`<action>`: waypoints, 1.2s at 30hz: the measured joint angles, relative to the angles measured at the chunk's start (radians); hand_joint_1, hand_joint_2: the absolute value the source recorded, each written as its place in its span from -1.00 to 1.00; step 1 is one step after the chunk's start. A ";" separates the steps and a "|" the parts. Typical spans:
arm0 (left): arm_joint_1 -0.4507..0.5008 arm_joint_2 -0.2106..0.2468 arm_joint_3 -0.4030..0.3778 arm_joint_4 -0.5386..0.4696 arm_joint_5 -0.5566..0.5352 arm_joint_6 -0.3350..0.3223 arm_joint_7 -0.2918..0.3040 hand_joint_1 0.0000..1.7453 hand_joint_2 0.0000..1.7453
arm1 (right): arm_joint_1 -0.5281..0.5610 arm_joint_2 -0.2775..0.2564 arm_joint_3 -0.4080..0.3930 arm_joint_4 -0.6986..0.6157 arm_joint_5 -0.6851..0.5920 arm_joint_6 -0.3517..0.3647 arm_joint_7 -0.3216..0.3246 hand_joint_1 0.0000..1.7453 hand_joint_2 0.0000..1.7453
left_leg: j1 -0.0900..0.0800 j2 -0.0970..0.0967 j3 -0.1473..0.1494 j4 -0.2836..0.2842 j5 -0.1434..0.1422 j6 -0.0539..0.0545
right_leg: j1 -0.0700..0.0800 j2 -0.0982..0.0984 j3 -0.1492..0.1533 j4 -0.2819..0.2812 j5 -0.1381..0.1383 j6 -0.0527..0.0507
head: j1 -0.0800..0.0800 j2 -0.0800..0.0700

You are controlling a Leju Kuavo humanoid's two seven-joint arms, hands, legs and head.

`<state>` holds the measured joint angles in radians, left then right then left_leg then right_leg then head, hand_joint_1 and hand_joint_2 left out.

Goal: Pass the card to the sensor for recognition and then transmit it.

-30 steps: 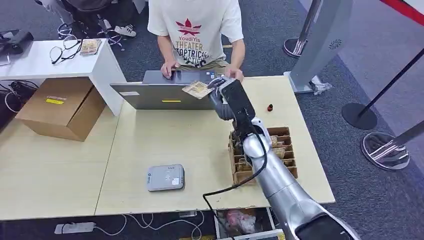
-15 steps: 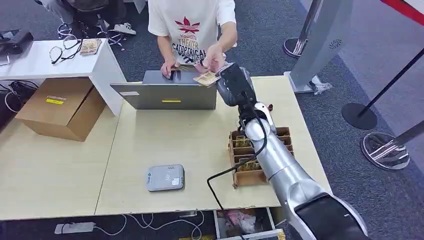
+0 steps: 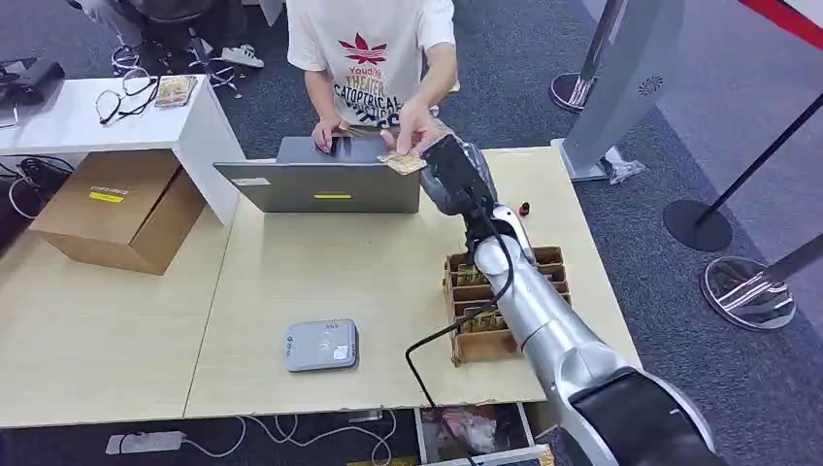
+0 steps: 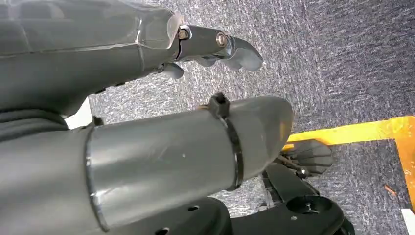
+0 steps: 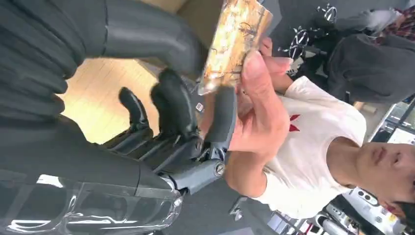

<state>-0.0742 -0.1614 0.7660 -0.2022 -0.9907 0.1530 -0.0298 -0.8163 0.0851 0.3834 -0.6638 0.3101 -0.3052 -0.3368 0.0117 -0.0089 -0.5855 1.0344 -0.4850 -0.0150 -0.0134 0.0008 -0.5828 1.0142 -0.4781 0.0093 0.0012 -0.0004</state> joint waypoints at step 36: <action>0.011 -0.003 0.000 0.000 0.015 0.010 -0.035 -1.00 -1.00 | 0.347 -0.258 -0.061 -0.588 0.220 -0.109 0.037 -0.24 1.00 | 0.000 -0.001 0.000 0.000 -0.001 0.000 | 0.000 -0.002 0.000 -0.001 0.000 0.000 | 0.000 0.000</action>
<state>-0.0628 -0.1644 0.7660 -0.2022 -0.9754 0.1633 -0.0652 -0.4689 -0.1729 0.3223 -1.2521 0.5299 -0.4147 -0.3002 0.0114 -0.0103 -0.5859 1.0348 -0.4856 -0.0145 -0.0137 -0.0008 -0.5829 1.0133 -0.4783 0.0096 0.0011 -0.0004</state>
